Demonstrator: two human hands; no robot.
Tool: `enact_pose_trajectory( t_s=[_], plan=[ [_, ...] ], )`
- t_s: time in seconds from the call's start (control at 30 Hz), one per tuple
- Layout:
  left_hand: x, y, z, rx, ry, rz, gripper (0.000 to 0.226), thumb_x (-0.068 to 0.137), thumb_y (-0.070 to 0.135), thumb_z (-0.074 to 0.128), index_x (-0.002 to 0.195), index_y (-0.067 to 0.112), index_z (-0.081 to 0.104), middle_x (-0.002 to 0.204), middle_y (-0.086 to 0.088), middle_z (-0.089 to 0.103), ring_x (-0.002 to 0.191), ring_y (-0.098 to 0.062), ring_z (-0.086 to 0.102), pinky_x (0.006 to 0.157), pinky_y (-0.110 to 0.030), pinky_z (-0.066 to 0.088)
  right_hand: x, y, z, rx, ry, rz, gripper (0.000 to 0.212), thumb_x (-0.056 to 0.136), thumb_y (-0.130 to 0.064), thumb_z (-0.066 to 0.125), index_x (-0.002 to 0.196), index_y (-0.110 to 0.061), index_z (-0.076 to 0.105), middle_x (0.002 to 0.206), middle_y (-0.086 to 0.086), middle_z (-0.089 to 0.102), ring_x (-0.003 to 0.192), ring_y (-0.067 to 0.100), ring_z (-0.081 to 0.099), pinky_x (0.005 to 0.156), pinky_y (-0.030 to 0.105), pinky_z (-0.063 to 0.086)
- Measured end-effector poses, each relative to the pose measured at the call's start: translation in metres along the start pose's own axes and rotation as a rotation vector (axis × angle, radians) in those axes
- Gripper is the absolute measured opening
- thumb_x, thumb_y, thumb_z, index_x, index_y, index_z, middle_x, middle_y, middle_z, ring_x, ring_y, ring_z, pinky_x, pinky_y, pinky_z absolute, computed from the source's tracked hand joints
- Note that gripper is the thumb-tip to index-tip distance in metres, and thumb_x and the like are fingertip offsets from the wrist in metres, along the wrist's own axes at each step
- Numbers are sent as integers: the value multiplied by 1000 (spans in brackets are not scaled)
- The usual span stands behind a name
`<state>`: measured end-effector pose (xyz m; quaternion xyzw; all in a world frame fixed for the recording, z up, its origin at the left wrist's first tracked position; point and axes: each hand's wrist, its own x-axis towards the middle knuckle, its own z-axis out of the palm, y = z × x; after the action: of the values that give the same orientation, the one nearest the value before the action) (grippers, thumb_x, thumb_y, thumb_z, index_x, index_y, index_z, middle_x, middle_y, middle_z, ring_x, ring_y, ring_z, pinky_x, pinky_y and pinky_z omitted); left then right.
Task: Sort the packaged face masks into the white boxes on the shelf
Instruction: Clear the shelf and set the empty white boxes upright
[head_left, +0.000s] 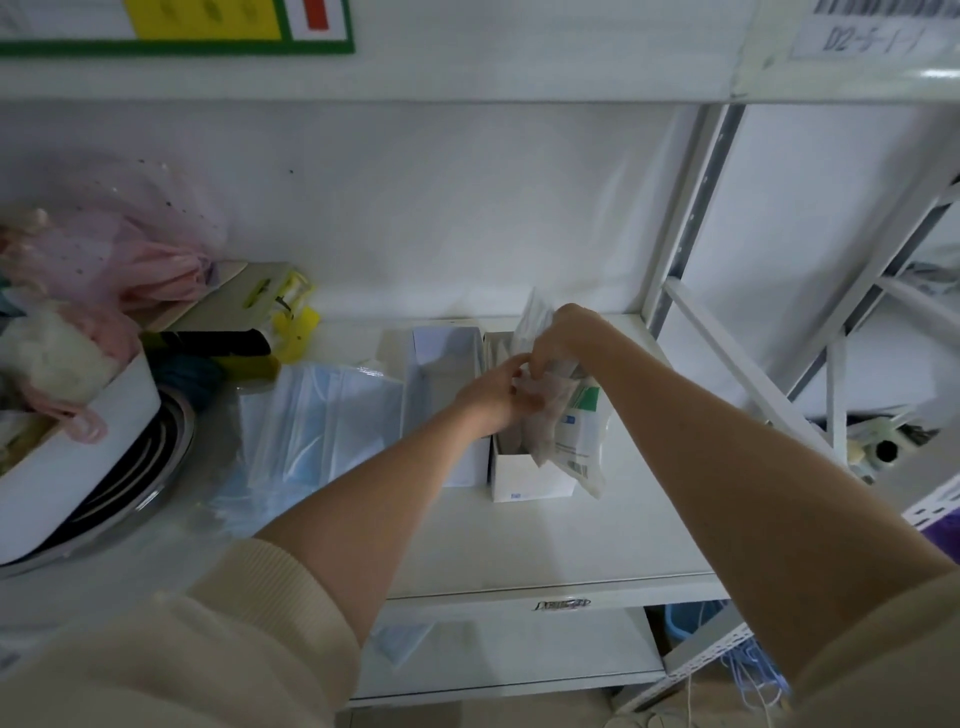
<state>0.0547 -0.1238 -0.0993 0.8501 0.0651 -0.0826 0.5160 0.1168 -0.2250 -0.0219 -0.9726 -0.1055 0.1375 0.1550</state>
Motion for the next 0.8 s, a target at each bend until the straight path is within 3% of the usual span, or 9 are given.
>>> enact_pose_trajectory(
  t_s=[0.07, 0.17, 0.3, 0.43, 0.5, 0.6, 0.7, 0.8],
  plan=[
    [-2, 1, -1, 9, -9, 16, 73, 74, 30, 68, 141, 25, 41, 132, -12, 57, 117, -33, 57, 103, -49, 44, -6, -4, 1, -118, -64, 5, 20, 66, -19, 72, 67, -11, 54, 73, 2, 49, 58, 14, 51, 50, 24, 41],
    [-1, 0, -2, 63, 5, 35, 65, 79, 29, 65, 140, 27, 41, 131, -8, 58, 117, -30, 58, 102, -46, 45, -8, -5, 4, -106, -28, 3, 36, 58, -16, 79, 86, -10, 57, 72, 1, 53, 60, 16, 53, 49, 23, 41],
    [-2, -1, -5, 61, -23, 88, 60, 86, 23, 65, 140, 21, 41, 135, -7, 54, 120, -26, 55, 107, -42, 40, -11, -4, 10, -83, 55, -32, 57, 57, -8, 71, 110, -14, 51, 76, 2, 52, 65, 18, 51, 48, 25, 41],
    [-3, 9, -15, -40, -3, 159, 57, 90, 16, 63, 141, 22, 39, 132, -2, 55, 109, -16, 56, 85, -18, 42, -11, -2, 0, -40, 138, -82, 79, 58, -7, 64, 130, -24, 36, 78, 1, 51, 74, 23, 54, 52, 27, 44],
    [-3, 15, -18, -75, 16, 152, 60, 92, 23, 62, 145, 25, 35, 140, 0, 49, 118, -13, 49, 84, -19, 40, -12, -2, -8, -47, 165, -103, 84, 57, -7, 64, 133, -25, 34, 82, 1, 54, 75, 22, 55, 57, 30, 51],
    [-6, 21, -18, -171, 20, 118, 63, 93, 26, 60, 148, 28, 29, 150, -4, 39, 114, -9, 44, 77, -15, 42, -15, -3, -19, -2, 208, -116, 81, 59, -6, 64, 133, -24, 34, 88, 3, 56, 78, 23, 57, 67, 36, 56],
    [-9, 19, -16, -183, 26, 72, 63, 93, 25, 59, 148, 24, 28, 151, -8, 38, 129, -22, 44, 88, -23, 38, -22, 0, -15, 81, 220, -84, 79, 63, -3, 61, 134, -24, 32, 82, 2, 51, 76, 22, 55, 55, 30, 51],
    [-12, 9, -10, -143, 13, 25, 56, 94, 18, 59, 144, 20, 35, 145, -11, 44, 128, -27, 46, 90, -25, 38, -32, 7, -2, 53, 170, -14, 73, 64, -6, 62, 130, -19, 33, 74, 2, 48, 62, 18, 50, 41, 21, 34]
  ],
)
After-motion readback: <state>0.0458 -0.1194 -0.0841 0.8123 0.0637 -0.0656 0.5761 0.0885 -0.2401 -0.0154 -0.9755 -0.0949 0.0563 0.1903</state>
